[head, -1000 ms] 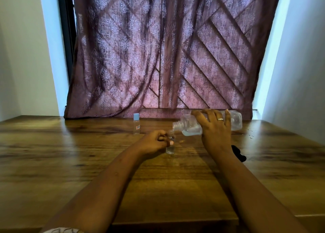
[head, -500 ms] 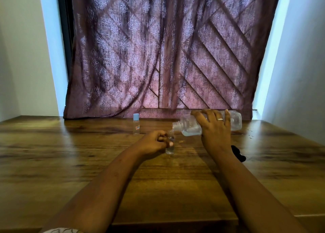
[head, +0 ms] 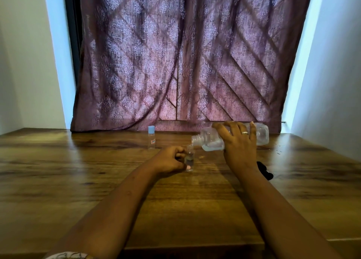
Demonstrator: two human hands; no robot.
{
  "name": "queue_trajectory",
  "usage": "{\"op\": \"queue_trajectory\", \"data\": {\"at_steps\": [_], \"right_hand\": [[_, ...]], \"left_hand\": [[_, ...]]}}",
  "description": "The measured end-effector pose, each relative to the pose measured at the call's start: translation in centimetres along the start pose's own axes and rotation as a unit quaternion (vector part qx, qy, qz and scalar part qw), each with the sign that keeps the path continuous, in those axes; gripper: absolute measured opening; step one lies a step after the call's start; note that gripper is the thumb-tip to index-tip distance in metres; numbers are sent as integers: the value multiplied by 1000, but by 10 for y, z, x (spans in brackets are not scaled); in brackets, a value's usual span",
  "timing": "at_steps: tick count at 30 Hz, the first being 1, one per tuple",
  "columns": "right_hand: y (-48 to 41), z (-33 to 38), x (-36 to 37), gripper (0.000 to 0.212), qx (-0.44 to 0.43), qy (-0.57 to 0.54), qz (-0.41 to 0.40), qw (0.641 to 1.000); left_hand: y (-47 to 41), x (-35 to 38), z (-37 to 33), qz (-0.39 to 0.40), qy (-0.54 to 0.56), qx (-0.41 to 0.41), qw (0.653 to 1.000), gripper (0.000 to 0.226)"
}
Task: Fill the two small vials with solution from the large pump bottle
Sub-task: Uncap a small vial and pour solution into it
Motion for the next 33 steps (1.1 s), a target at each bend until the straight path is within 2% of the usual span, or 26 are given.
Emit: {"op": "queue_trajectory", "data": {"at_steps": [33], "right_hand": [[-1, -1, -2, 65, -5, -16, -1, 1000]], "left_hand": [[11, 7, -11, -28, 24, -25, 999, 25]]}}
Point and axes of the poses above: each hand's wrist, its own y-axis away from the middle knuckle, its own x-axis out of the palm, z = x × y, the point moved 3 cm from there along -y, towards the middle knuckle, and after that the axes turned 15 degrees about y, right-handed, at the moved point
